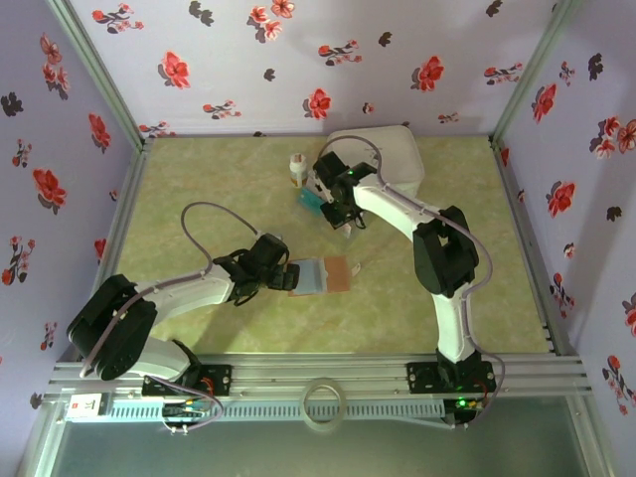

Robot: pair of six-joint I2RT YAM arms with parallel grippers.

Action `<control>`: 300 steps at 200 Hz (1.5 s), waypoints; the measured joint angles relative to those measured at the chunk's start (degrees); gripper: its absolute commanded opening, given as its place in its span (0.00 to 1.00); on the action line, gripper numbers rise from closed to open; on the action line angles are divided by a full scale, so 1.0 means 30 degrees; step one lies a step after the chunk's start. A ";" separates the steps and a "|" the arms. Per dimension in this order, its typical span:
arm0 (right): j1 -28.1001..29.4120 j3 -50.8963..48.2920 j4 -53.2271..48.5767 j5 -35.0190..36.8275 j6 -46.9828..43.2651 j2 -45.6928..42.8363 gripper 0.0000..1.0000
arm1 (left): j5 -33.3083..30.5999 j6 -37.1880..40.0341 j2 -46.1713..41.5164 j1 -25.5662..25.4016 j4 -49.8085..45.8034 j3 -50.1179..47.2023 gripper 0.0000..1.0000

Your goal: Put the credit cards into the card holder

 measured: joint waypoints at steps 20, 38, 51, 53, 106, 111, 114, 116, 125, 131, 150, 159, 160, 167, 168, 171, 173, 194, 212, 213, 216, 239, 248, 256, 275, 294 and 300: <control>0.0000 0.0386 -0.0306 -0.0386 -0.0335 0.0000 0.00 | 0.0000 0.0000 0.0000 0.0000 0.0000 0.0000 1.00; 0.0000 0.0488 -0.0474 -0.0576 -0.0444 0.0000 0.00 | 0.0000 0.0007 0.0000 0.0000 0.0000 0.0000 1.00; 0.0000 0.0539 -0.0634 -0.0721 -0.0561 0.0000 0.00 | 0.0000 0.0007 0.0000 0.0000 -0.0007 0.0000 1.00; 0.0000 0.0554 -0.0663 -0.0765 -0.0561 0.0000 0.00 | 0.0000 0.0007 0.0000 0.0000 -0.0007 0.0000 1.00; 0.0000 0.0656 -0.1078 -0.1734 -0.0546 -0.0481 0.00 | 0.0000 0.0095 -0.0007 0.0000 -0.0160 0.0000 1.00; 0.0000 0.0641 -0.1078 -0.1865 -0.0532 -0.0699 0.00 | 0.0000 0.0153 -0.0015 0.0000 -0.0211 0.0000 1.00; 0.0000 0.0605 -0.1035 -0.1960 -0.0495 -0.0874 0.00 | 0.0000 0.0175 -0.0029 0.0000 -0.0226 0.0000 1.00; 0.0000 0.0576 -0.1013 -0.1996 -0.0459 -0.0962 0.00 | 0.0000 0.0182 -0.0044 0.0000 -0.0240 0.0000 1.00; 0.0000 0.0299 -0.0860 -0.2259 -0.0299 -0.1661 0.00 | 0.0000 0.0262 -0.0124 0.0000 -0.0313 0.0000 1.00; 0.0000 -0.0015 -0.0707 -0.2463 -0.0138 -0.2266 0.00 | 0.0000 0.0313 -0.0204 0.0000 -0.0357 0.0000 1.00; 0.0044 -0.1311 -0.0029 -0.3024 0.0452 -0.4379 0.00 | -0.0007 0.0379 -0.0459 0.0000 -0.0444 0.0000 1.00; 0.0058 -0.2200 0.0495 -0.3351 0.0874 -0.5442 0.00 | 0.0000 0.0386 -0.0510 0.0000 -0.0452 0.0000 1.00; 0.0058 -0.2280 0.0561 -0.3366 0.0925 -0.5530 0.00 | 0.0000 0.0386 -0.0517 0.0000 -0.0452 0.0000 1.00; 0.0058 -0.3045 0.1049 -0.3657 0.1304 -0.6273 0.00 | 0.0000 0.0386 -0.0539 -0.0007 -0.0495 0.0000 1.00; 0.0066 -0.3133 0.1100 -0.3679 0.1355 -0.6353 0.00 | 0.0000 0.0386 -0.0539 -0.0007 -0.0495 0.0000 1.00; 0.0073 -0.3541 0.1362 -0.3847 0.1501 -0.6688 0.00 | 0.0000 0.0386 -0.0546 -0.0015 -0.0517 0.0000 1.00; 0.0087 -0.3796 0.1508 -0.3920 0.1654 -0.6900 0.00 | 0.0000 0.0386 -0.0554 -0.0022 -0.0539 0.0000 1.00; 0.0182 -0.6790 0.3453 -0.4758 0.3133 -0.8655 0.00 | 0.0000 0.0444 -0.0554 -0.0248 -0.0692 0.0000 1.00; 0.0313 -0.9413 0.5064 -0.5355 0.4488 -0.9632 0.00 | 0.0000 0.0459 -0.0554 -0.0597 -0.0758 0.0007 1.00; 0.0328 -0.9610 0.5180 -0.5384 0.4590 -0.9697 0.00 | 0.0000 0.0466 -0.0554 -0.0619 -0.0758 0.0007 1.00; 0.0372 -1.0018 0.5472 -0.5442 0.4852 -0.9814 0.00 | -0.0007 0.0466 -0.0554 -0.0678 -0.0772 0.0015 1.00; 0.0685 -1.2590 0.7162 -0.5748 0.6258 -1.0389 0.00 | -0.0007 0.0532 -0.0299 -0.1107 -0.0823 0.0248 1.00; 0.0772 -1.3413 0.7752 -0.5836 0.6754 -1.0513 0.00 | -0.0022 0.0546 -0.0109 -0.1246 -0.0816 0.0372 1.00; 0.0816 -1.4025 0.8211 -0.5909 0.7133 -1.0586 0.00 | -0.0058 0.0597 0.0066 -0.1341 -0.0831 0.0481 1.00; 0.0874 -1.5147 0.9253 -0.6003 0.7912 -1.0717 0.00 | -0.0087 0.0743 0.0488 -0.1486 -0.0823 0.0707 1.00; 0.0882 -1.5854 1.0127 -0.6040 0.8480 -1.0732 0.00 | -0.0204 0.0838 0.0823 -0.1552 -0.0809 0.0889 1.00; 0.0882 -1.5992 1.0338 -0.6040 0.8612 -1.0732 0.00 | -0.0219 0.0874 0.0925 -0.1552 -0.0801 0.0933 1.00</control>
